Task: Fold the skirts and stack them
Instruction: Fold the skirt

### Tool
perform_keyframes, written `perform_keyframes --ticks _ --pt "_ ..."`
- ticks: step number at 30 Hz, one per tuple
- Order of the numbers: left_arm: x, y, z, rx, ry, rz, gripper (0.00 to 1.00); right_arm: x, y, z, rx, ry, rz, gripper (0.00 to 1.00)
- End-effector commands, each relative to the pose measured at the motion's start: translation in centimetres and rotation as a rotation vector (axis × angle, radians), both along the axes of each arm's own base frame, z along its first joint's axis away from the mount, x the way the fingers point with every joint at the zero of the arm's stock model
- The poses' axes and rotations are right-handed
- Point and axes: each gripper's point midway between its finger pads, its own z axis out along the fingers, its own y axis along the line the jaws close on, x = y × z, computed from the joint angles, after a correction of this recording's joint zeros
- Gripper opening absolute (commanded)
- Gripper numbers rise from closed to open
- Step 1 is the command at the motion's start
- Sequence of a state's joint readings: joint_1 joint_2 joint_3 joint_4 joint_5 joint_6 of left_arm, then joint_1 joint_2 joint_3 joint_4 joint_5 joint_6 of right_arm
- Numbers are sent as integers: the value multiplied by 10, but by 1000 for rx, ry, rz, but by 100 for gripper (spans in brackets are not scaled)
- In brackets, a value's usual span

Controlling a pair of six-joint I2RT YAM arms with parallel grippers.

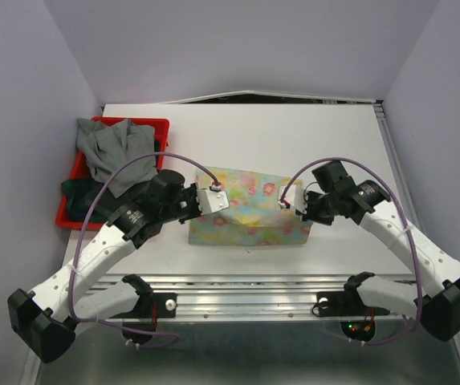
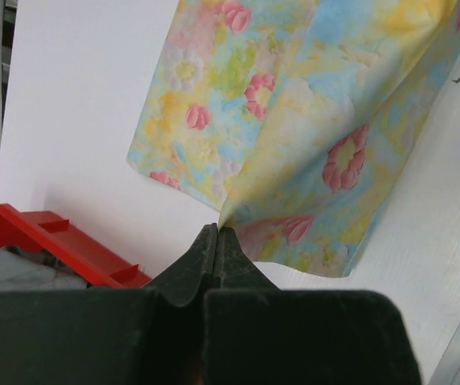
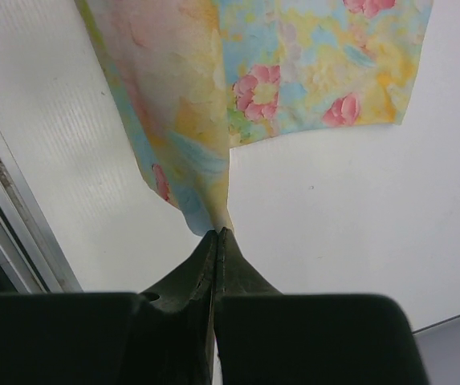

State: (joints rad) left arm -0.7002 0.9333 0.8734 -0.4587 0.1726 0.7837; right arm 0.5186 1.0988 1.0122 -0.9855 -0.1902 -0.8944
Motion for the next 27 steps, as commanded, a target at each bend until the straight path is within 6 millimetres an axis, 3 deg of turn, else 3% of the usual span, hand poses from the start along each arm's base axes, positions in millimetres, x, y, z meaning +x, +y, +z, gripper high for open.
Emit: perform_keyframes --ticks 1,6,17,27 --pt "29 3 32 -60 -92 17 0 28 1 22 -4 -106 35 1" --pt "46 9 35 -40 -113 19 0 54 -5 30 -2 -119 37 1" --pt "98 2 36 -60 -84 72 0 102 -21 3 -26 -62 14 1" --pt "134 10 12 -36 -36 116 0 146 -21 -5 -2 -56 3 1"
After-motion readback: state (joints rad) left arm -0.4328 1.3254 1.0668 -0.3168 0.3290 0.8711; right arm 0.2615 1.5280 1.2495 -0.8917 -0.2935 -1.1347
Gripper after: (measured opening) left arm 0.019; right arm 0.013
